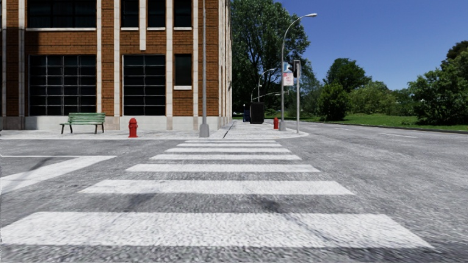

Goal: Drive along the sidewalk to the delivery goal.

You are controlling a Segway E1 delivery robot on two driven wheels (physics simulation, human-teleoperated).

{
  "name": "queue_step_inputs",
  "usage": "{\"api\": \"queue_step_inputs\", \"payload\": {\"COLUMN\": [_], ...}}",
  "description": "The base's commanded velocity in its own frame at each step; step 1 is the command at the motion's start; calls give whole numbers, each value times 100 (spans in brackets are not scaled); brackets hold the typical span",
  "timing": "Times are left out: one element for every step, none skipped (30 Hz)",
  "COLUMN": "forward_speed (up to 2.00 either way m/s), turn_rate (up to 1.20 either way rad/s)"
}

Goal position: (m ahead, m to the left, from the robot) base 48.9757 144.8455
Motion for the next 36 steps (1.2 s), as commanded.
{"api": "queue_step_inputs", "payload": {"forward_speed": [200,200,200,200,200,197,197,186,171,158,147,147,140,138,137,137,137,137,137,137,137,137,137,137,137,137,137,137,137,137,137,137,137,137,137,137], "turn_rate": [0,0,0,0,0,0,0,0,0,0,0,0,0,0,0,0,0,0,0,0,0,0,0,0,0,0,0,0,0,0,0,0,0,0,0,0]}}
